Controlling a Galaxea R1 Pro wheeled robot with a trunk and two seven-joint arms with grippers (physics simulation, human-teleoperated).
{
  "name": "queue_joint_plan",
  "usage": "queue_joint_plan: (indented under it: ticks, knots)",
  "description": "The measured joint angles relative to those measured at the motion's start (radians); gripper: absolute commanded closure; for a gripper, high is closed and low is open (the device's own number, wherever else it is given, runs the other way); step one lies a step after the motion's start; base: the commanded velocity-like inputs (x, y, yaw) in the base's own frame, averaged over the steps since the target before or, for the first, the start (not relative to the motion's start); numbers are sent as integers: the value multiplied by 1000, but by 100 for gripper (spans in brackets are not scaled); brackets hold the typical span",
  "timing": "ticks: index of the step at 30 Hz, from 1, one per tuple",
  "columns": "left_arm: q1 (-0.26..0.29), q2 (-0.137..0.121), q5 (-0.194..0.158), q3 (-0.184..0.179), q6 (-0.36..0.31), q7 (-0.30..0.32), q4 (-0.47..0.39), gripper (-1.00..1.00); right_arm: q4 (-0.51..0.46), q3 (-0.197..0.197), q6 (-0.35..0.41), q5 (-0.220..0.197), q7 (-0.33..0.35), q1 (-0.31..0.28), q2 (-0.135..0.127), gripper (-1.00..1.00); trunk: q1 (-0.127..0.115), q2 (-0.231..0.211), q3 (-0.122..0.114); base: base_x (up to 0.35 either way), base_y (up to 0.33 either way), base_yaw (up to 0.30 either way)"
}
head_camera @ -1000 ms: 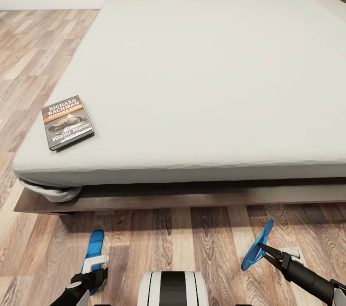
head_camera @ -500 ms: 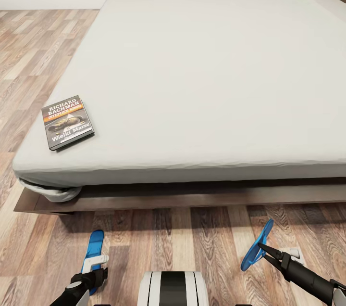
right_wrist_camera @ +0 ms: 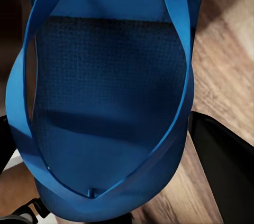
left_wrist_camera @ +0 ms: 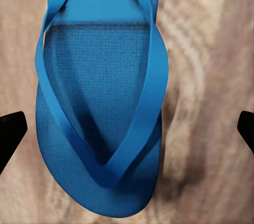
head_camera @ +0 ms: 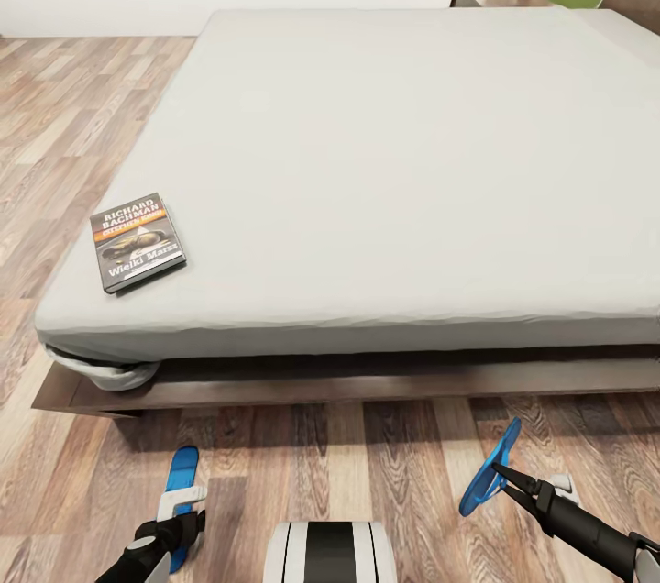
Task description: In the bedroom, move the book from the bed onto either nightstand, and place the two sandals side by side next to the bed.
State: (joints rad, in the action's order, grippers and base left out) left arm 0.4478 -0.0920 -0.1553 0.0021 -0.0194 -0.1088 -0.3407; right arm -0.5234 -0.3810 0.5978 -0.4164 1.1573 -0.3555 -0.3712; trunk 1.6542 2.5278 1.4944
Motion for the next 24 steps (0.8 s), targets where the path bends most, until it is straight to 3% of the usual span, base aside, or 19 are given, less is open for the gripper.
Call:
queue_joint_plan:
  ticks: [6, 9, 11, 12, 14, 17, 18, 21, 22, 24]
  knots:
    - [0, -6, 0, 1, -1, 5, -2, -100, 0, 0, 0, 0, 0, 0, 0, 100, 0, 0, 0, 0, 0, 0]
    - [0, -41, -2, 3, -1, 32, -6, -100, 0, 0, 0, 0, 0, 0, 0, 100, 0, 0, 0, 0, 0, 0]
    - [0, -77, -16, 5, -3, 103, -7, -100, 0, 0, 0, 1, -1, 0, 0, 100, 0, 0, 0, 0, 0, 0]
    - [0, -95, -27, 8, -6, 151, -8, -100, 0, 0, 0, 1, -1, 0, 0, 100, 0, 0, 0, 0, 0, 0]
    - [0, -188, -82, 14, -45, 341, -8, -100, 0, 0, 0, 0, -1, 0, 0, 100, 0, 0, 0, 0, 0, 0]
    - [0, -270, -121, 15, -74, 485, -8, -100, 0, 0, 0, 1, -1, 0, 0, 100, 0, 0, 0, 0, 0, 0]
    - [0, -301, -140, 15, -80, 571, -8, -100, 0, 0, 0, 1, -1, 0, 0, 100, 0, 0, 0, 0, 0, 0]
    - [0, -330, -163, 14, -85, 797, -7, -100, 1, 0, 0, 1, -1, 0, 0, 100, 0, 0, 0, 0, 0, 0]
    - [-1, -335, -168, 14, -86, 905, -6, -100, 1, 1, -1, 1, -1, 0, 0, 100, 0, 0, 0, 0, 0, 0]
    - [-1, -335, -171, 12, -86, 996, -4, -100, 2, 4, -3, 3, -2, 0, 1, 100, 0, 0, 0, 0, 0, 0]
